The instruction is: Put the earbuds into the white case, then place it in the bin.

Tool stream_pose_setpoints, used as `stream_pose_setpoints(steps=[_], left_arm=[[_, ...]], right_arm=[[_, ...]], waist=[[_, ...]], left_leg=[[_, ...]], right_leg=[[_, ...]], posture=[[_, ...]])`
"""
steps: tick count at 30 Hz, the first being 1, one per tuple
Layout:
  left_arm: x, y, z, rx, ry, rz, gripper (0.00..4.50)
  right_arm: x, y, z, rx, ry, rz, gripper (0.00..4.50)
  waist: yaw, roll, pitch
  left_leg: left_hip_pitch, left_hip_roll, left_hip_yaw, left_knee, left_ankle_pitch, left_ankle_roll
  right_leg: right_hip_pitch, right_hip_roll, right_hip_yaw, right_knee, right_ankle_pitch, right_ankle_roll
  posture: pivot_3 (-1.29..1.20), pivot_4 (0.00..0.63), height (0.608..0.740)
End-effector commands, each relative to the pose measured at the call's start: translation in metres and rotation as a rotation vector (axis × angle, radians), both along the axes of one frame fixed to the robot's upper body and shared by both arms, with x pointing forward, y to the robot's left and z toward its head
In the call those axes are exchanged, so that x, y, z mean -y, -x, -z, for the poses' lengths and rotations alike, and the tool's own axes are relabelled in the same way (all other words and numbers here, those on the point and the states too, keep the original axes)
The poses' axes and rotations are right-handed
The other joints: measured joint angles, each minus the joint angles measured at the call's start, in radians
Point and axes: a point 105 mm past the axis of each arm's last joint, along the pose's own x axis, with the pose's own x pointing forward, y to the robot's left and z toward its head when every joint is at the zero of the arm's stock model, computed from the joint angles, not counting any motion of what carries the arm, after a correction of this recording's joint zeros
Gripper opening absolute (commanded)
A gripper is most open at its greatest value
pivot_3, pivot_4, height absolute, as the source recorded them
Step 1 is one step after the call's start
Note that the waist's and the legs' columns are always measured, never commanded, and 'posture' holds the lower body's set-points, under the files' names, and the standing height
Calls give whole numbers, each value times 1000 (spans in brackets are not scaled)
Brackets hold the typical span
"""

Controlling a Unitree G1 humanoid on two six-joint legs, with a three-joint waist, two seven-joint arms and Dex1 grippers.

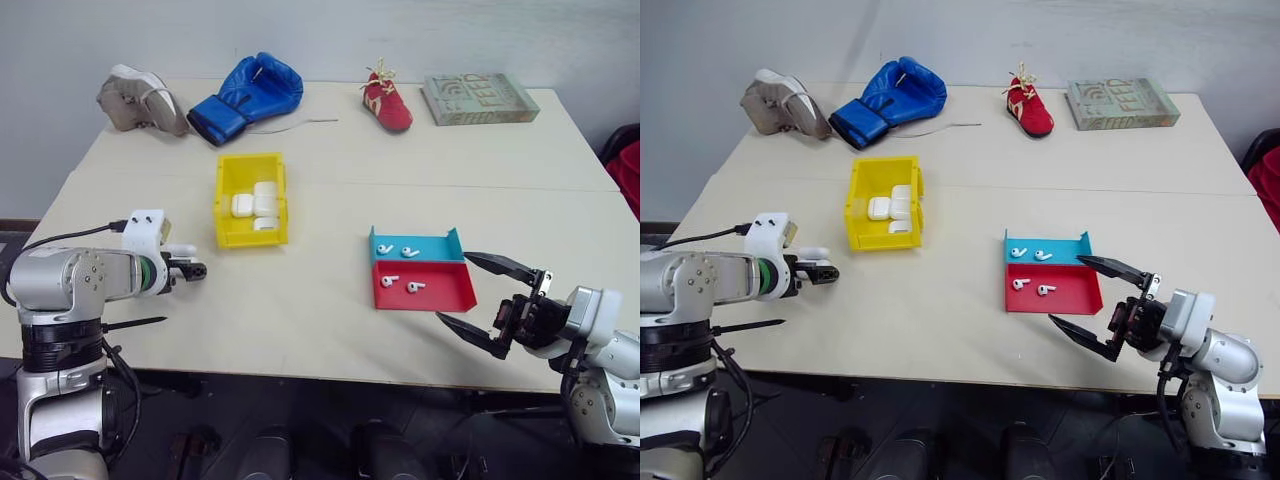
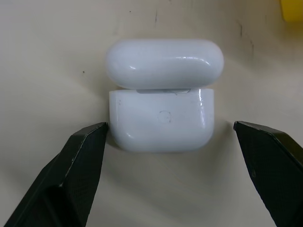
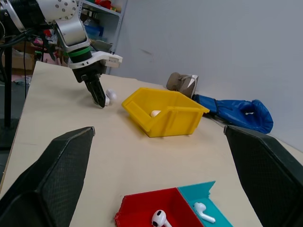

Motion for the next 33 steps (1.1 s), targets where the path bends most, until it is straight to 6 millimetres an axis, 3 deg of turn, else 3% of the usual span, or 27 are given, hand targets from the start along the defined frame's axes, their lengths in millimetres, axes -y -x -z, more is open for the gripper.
stream_pose_setpoints(steps=[1,9,12,16,22,25,27,29,33], left_arm=[[0,-5,3,-6,0,2,4467],[2,-4,8,-35,-6,12,4467],[0,2,12,-61,-9,10,3896],[-5,10,13,-71,-12,-1,2798],[-22,24,-8,65,35,24,2778],[-18,27,-35,303,110,178,2778],[-5,36,-58,500,145,373,2778],[16,57,-72,665,184,622,2778],[64,84,-81,835,377,929,2778]], right_arm=[[-1,5,-7,42,8,3,4500],[-3,6,-5,36,9,6,4500],[-4,5,-4,37,12,8,4500],[-3,4,-4,37,17,10,4500],[1,3,-4,37,27,23,4500],[7,5,-3,32,38,40,4500],[14,7,-4,21,49,63,4500],[24,11,-4,1,80,89,4500],[46,26,5,-93,192,142,4500]], waist=[[0,0,0],[0,0,0],[-1,0,0],[-2,0,0],[-13,0,0],[-13,0,0],[-7,0,0],[-2,0,0],[22,0,0]], left_leg=[[0,0,0,0,0,0],[0,0,0,1,0,0],[0,0,0,1,0,0],[0,0,0,1,0,0],[0,0,1,-1,-1,1],[0,1,0,-2,0,0],[0,1,0,-2,0,0],[-1,1,0,-2,0,0],[-5,1,-1,-1,-1,2]], right_leg=[[0,0,0,0,0,0],[0,0,0,1,0,0],[0,0,0,1,0,0],[0,0,0,1,0,0],[-1,0,1,0,0,0],[-1,0,1,-1,0,0],[-1,0,1,-2,0,0],[0,0,1,-4,0,-1],[1,-1,-1,-11,0,-1]], posture=[[0,150,740],[0,150,740],[0,150,740],[0,150,740],[0,150,740],[0,150,740],[0,150,740],[0,150,740],[0,150,740]])
